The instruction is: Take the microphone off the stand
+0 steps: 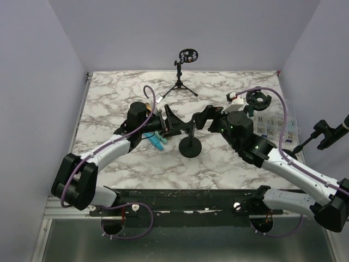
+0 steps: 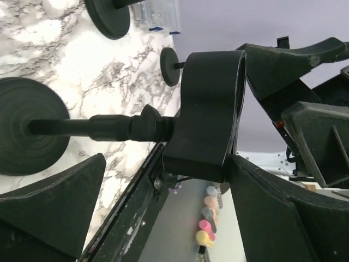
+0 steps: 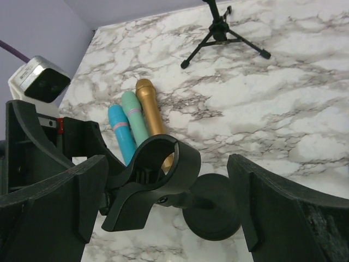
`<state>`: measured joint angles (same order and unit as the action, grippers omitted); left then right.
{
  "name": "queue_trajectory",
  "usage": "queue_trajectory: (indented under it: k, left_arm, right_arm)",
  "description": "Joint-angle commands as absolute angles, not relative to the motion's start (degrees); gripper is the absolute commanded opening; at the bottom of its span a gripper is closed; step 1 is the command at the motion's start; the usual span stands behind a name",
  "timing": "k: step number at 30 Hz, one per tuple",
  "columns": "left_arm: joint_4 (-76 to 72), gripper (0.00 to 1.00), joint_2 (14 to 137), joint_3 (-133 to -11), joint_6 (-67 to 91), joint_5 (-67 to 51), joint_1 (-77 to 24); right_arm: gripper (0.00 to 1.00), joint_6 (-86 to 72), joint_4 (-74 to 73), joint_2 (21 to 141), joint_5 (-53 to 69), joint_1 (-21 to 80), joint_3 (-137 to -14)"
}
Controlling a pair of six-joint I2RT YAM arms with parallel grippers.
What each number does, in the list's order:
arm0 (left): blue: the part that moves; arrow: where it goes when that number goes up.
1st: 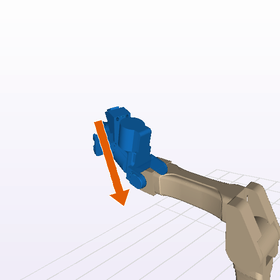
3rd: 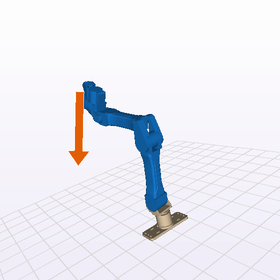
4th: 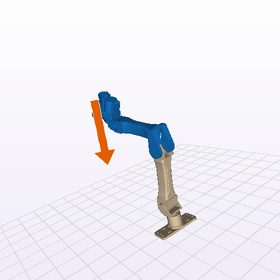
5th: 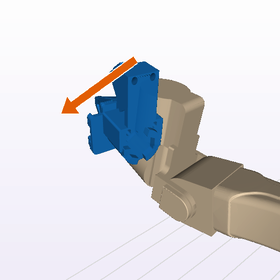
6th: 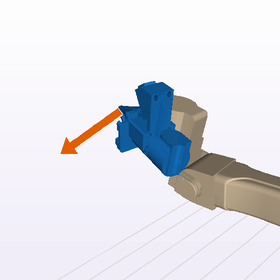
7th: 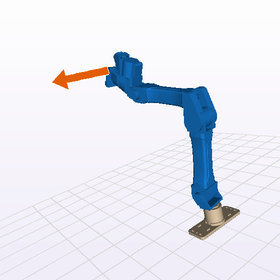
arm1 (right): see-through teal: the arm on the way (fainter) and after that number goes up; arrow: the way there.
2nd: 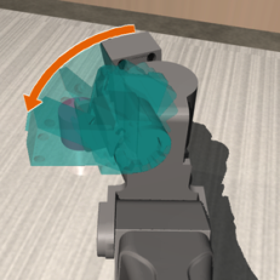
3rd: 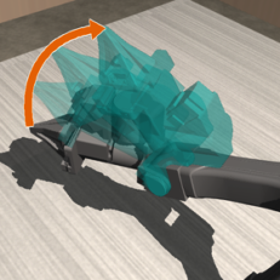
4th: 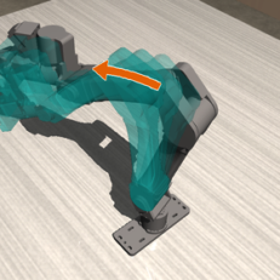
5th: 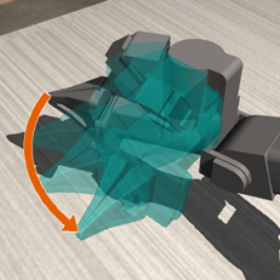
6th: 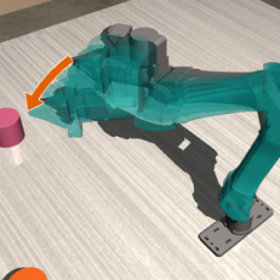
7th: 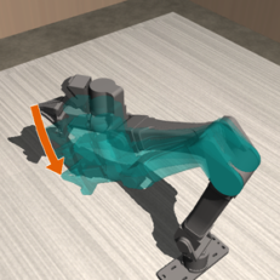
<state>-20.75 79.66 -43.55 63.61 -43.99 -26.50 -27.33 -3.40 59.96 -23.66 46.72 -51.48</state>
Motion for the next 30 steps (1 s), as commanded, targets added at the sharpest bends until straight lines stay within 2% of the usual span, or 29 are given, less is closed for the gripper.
queue_trajectory:
  k: [1,4,13,18,21,24,26,30]
  left_arm:
    - [-11.19,0.96,73.6,-41.17,54.27,-40.89,-23.75]
    - [-8.27,0.99,69.05,-41.93,50.33,-40.64,-21.39]
    - [6.1,0.99,64.45,-56.2,39.16,-44.81,-17.84]
    - [11.46,0.99,64.28,-64.38,35.12,-45.14,-16.05]
    - [14.08,0.98,65.19,-68.04,32.92,-44.33,-15.82]
    - [10.48,0.99,64.62,-66.04,33.11,-43.96,-15.82]
    - [7.87,0.98,63.8,-63.54,32.99,-43.24,-15.82]
    - [6.86,0.99,63.0,-60.68,30.01,-41.64,-15.82]
  right_arm:
    - [1.0,-36.39,-5.07,60.63,-20.63,46.93,-50.14]
    - [1.0,-39.42,-3.69,61.1,-19.49,46.89,-49.48]
    - [1.0,-47.73,-2.6,61.85,-19.44,45.1,-47.14]
    - [0.96,-53.22,2.44,60.85,-15.78,42.12,-43.93]
    - [0.88,-55.84,4.57,61.87,-12.01,39.72,-42.78]
    - [0.74,-57.49,6.48,62.93,-8.89,37.31,-41.94]
    - [0.72,-57.78,8.11,63.73,-7.17,36.06,-41.66]
    - [0.64,-58.1,10.92,66.03,-3.88,35.15,-42.51]
